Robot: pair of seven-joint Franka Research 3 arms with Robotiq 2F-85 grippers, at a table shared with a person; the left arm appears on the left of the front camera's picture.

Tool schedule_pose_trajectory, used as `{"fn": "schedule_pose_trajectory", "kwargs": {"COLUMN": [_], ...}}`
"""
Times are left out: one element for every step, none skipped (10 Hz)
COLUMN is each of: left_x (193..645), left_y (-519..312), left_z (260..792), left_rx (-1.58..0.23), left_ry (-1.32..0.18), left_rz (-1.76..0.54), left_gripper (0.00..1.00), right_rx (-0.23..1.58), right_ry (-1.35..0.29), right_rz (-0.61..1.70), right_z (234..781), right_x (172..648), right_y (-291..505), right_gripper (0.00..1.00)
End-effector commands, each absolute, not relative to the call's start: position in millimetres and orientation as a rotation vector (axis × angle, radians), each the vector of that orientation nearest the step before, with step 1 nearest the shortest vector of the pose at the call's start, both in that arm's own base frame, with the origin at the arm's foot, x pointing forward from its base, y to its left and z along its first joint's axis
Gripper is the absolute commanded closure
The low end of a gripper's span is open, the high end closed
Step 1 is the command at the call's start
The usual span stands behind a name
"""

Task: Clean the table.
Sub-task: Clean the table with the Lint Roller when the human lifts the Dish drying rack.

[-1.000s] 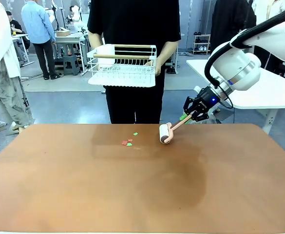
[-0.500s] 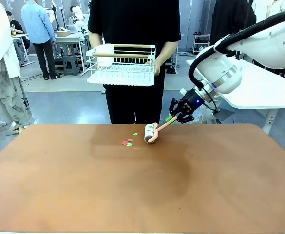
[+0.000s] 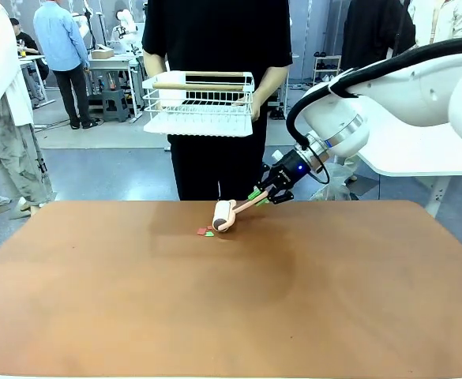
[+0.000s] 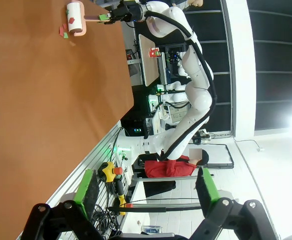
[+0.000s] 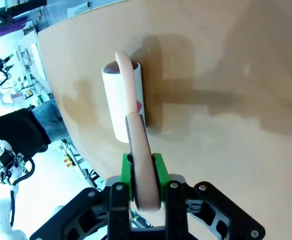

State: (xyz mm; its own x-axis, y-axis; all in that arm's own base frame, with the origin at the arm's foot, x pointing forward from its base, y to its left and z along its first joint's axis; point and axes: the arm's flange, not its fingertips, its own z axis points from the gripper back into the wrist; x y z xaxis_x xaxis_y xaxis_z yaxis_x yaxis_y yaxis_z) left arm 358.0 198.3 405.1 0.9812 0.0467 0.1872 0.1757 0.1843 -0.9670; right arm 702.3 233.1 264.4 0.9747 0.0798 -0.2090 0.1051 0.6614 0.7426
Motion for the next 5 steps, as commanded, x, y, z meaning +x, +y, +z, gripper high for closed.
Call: {"fn": "schedule_pose_trajectory", "kwargs": {"left_x": [355.9,355.9,355.9,355.9,355.9], "left_y": [200.5,200.5,200.5,200.5,200.5], "left_z": [405.7,405.7,405.7,405.7,405.7], "left_rx": [-1.387,-1.387,-1.387,-1.387,-1.387], "left_ry": [-0.193,-0.193,-0.193,-0.193,-0.193], "left_rz": [-0.093,-0.093,-0.093,-0.093,-0.093], "left_gripper": [0.0,0.0,0.0,0.0,0.0], "right_rx": [0.666,0.645,0.626,0.606,0.598], "right_ry": [0.407,0.423,0.44,0.45,0.449], "right_rz": [0.029,0.048,0.057,0.072,0.078], "right_z": [190.3,185.0,179.2,175.2,173.5], "right_x": [691.1,690.1,689.5,688.6,688.6], "right_y": [256.3,266.7,276.8,287.4,295.5], "right_gripper": [0.78,0.78,0.78,0.78,0.78]}}
